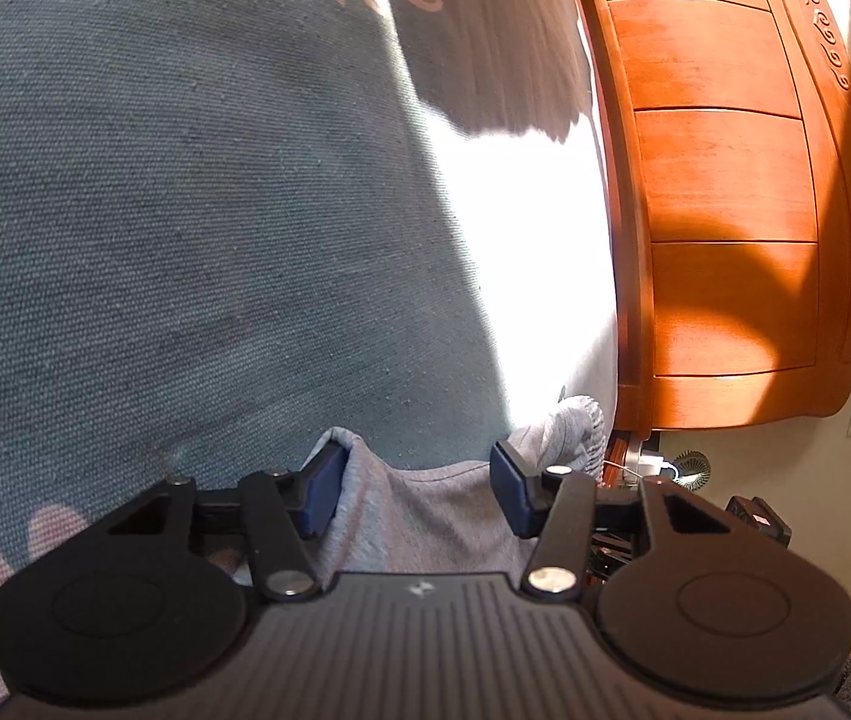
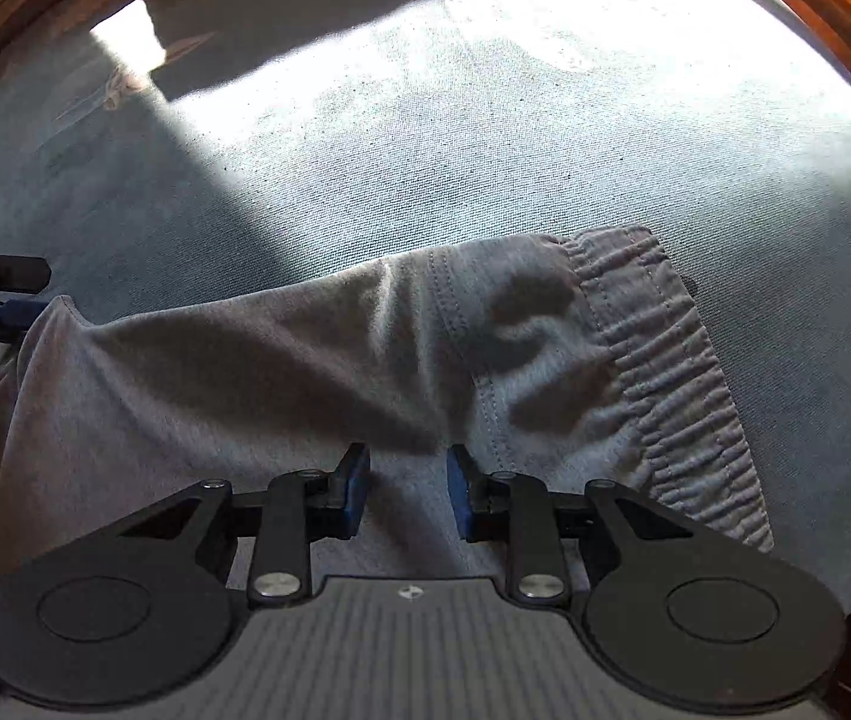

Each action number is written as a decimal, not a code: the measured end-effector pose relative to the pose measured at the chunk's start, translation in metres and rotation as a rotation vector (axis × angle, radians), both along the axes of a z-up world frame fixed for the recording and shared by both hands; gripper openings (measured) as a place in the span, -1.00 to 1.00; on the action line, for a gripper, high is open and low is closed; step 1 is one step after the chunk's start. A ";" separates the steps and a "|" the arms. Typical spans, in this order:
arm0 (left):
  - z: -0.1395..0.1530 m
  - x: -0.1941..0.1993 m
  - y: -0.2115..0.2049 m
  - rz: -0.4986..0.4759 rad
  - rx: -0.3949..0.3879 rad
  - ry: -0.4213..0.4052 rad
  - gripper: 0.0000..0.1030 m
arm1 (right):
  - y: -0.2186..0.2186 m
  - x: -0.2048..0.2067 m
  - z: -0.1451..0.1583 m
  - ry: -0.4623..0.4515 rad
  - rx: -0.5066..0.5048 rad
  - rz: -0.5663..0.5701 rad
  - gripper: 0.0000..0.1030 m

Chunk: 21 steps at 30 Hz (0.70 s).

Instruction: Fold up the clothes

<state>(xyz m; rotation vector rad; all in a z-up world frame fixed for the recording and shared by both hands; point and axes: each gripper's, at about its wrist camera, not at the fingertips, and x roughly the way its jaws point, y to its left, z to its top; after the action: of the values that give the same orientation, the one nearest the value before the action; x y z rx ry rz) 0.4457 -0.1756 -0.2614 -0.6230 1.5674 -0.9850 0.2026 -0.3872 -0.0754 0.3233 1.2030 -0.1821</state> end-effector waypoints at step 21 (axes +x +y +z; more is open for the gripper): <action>0.044 0.007 0.037 0.174 0.035 -0.109 0.04 | 0.078 0.059 0.007 -0.151 0.196 0.341 -0.45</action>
<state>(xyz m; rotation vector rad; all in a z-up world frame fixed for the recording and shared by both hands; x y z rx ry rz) 0.4524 -0.1383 -0.2177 -0.6589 1.4066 -0.8451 0.2612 -0.3091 -0.0681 0.2918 1.1096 0.2539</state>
